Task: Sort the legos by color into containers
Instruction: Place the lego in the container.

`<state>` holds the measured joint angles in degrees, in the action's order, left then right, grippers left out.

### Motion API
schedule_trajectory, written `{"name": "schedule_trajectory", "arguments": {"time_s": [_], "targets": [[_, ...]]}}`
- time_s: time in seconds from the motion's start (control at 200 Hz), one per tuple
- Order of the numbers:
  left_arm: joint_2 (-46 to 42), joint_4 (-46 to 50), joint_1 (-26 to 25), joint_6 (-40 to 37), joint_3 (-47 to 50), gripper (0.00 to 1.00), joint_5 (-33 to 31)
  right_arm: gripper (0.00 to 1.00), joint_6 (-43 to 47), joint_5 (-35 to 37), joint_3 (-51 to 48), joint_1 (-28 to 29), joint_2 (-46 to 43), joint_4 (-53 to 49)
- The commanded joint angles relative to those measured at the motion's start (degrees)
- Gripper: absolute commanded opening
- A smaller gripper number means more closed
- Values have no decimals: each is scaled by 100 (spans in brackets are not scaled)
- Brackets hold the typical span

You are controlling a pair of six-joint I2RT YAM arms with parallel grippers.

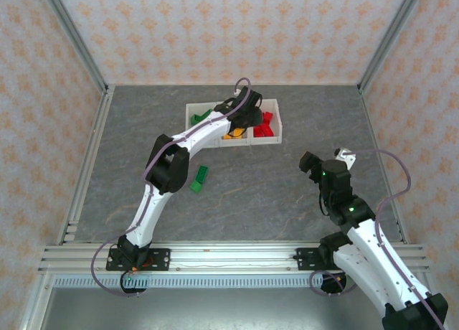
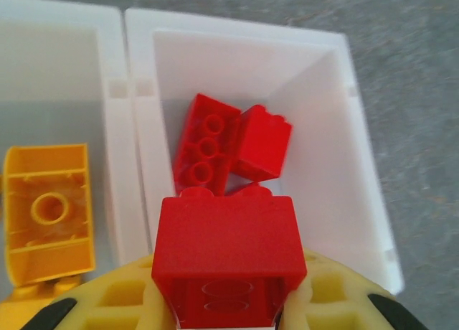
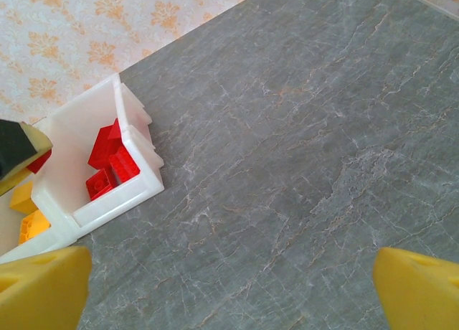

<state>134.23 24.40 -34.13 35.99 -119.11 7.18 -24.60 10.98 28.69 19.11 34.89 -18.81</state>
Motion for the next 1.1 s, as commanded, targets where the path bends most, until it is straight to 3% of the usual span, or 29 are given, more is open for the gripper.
{"name": "schedule_trajectory", "arguments": {"time_s": [0.0, 0.36, 0.626, 0.931, 1.096], "targets": [[106, -568, -69, 178, -63, 31, 416, 100, 39, 216, 8, 10, -10, -14], [186, -378, -68, 87, -228, 73, 358, 100, 38, 222, -3, 6, 35, -4], [-638, -164, -59, -391, 417, 99, -111, 100, 16, 186, -3, 8, 33, -9], [-2375, -1, -59, -744, 2877, 99, -657, 100, -5, 128, -21, 6, 35, 28], [-3114, 644, -68, -822, 3821, 99, -870, 100, 6, 61, -36, 13, 98, 46]]}}
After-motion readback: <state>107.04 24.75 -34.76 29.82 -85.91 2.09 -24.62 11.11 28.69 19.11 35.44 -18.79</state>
